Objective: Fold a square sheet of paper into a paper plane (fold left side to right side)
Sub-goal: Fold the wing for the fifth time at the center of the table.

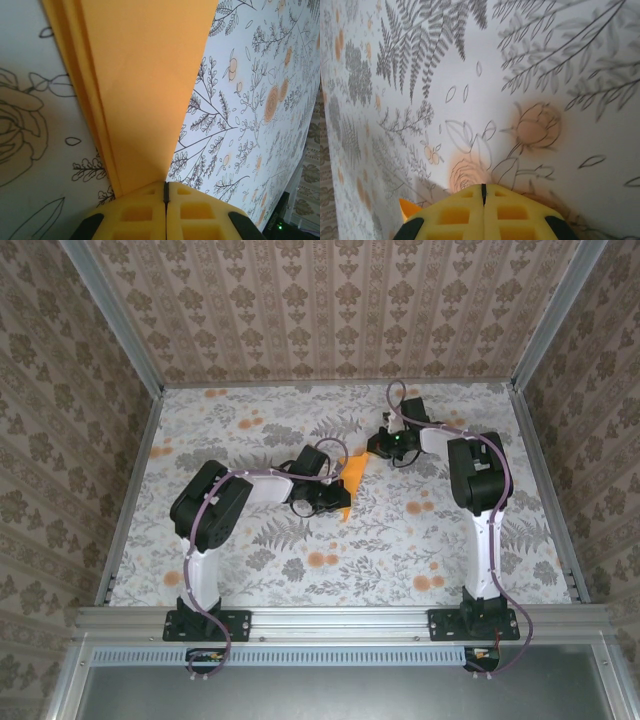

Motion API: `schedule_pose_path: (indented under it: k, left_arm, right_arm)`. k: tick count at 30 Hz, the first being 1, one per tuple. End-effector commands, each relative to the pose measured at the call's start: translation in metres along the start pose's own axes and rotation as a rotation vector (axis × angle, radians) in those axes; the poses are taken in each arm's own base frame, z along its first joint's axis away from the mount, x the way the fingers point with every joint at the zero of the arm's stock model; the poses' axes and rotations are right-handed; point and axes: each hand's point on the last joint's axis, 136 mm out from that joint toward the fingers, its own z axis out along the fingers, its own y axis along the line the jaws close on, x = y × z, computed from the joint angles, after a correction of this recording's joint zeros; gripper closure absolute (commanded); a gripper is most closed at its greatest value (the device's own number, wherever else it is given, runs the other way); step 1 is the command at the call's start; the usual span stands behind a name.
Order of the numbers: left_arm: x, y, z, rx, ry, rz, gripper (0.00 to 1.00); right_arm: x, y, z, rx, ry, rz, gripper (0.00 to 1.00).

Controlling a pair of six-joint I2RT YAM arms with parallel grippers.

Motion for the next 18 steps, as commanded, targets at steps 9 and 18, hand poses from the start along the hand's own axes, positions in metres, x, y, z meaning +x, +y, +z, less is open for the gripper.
schedule_pose_path:
  k: [9, 18]
  left_arm:
    - [0.036, 0.031, 0.005, -0.123, 0.086, -0.083, 0.93]
    - [0.036, 0.031, 0.004, -0.13, 0.085, -0.079, 0.93]
  right_arm:
    - [-0.001, 0.038, -0.054, -0.039, -0.106, -0.047, 1.0]
    - [0.079, 0.07, -0.042, -0.134, 0.027, -0.022, 1.0]
